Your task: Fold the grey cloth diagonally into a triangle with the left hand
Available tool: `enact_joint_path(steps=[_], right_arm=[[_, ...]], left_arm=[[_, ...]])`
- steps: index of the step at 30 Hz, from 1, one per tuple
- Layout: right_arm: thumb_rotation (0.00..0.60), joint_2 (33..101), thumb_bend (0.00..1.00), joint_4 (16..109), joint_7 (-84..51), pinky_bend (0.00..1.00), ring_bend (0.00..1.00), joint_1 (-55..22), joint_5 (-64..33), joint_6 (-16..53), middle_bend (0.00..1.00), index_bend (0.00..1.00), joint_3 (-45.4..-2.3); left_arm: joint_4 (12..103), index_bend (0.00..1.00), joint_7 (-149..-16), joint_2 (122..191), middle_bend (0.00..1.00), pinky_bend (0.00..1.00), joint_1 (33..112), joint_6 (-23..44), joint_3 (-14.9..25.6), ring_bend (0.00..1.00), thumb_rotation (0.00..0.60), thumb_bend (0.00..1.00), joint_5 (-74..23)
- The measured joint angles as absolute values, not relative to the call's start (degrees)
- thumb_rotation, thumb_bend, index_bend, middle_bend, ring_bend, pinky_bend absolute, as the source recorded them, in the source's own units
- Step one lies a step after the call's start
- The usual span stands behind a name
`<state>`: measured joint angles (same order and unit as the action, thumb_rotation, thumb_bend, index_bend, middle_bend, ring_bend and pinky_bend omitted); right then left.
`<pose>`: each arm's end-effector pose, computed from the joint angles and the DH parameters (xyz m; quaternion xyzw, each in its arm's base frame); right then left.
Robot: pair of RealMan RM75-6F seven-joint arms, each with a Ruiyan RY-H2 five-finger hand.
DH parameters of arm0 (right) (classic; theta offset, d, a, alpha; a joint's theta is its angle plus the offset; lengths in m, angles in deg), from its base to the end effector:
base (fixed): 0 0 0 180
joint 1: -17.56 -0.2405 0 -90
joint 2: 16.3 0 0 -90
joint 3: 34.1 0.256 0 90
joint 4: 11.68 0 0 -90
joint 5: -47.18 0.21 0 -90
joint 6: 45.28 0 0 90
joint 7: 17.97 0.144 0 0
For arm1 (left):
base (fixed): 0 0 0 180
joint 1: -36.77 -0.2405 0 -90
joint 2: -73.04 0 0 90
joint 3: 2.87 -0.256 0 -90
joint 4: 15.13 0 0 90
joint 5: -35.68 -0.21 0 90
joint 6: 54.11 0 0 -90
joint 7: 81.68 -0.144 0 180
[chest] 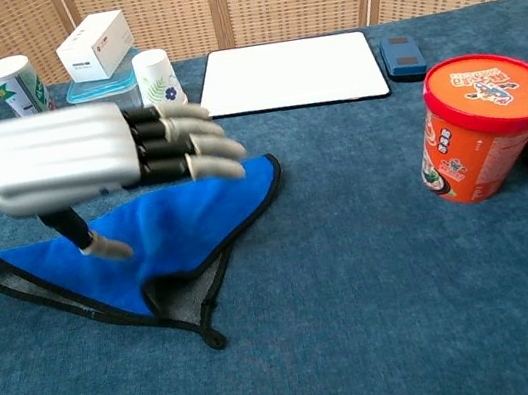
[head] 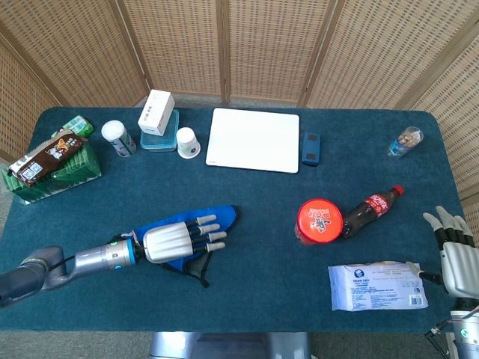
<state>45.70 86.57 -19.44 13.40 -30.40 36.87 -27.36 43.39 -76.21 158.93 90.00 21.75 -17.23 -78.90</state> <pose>-0.3112 -0.1886 0.1707 0.5390 -0.4326 0.3807 0.6144 -0.1600 0.3205 0.0017 -0.9048 0.0231 -0.3841 0.1823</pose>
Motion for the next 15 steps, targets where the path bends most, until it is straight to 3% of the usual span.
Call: enact_joint_path(steps=[15], right_arm=[[0.6,45.5,0.0,87.2,-19.3,0.0,0.0,13.4,-31.4,36.9,0.0,0.13,-27.8]], left_arm=[[49.4,0.0,-77.7,151.1,0.0,0.0,80.1,23.8,-13.3,0.0,0.6,0.14,-66.2]])
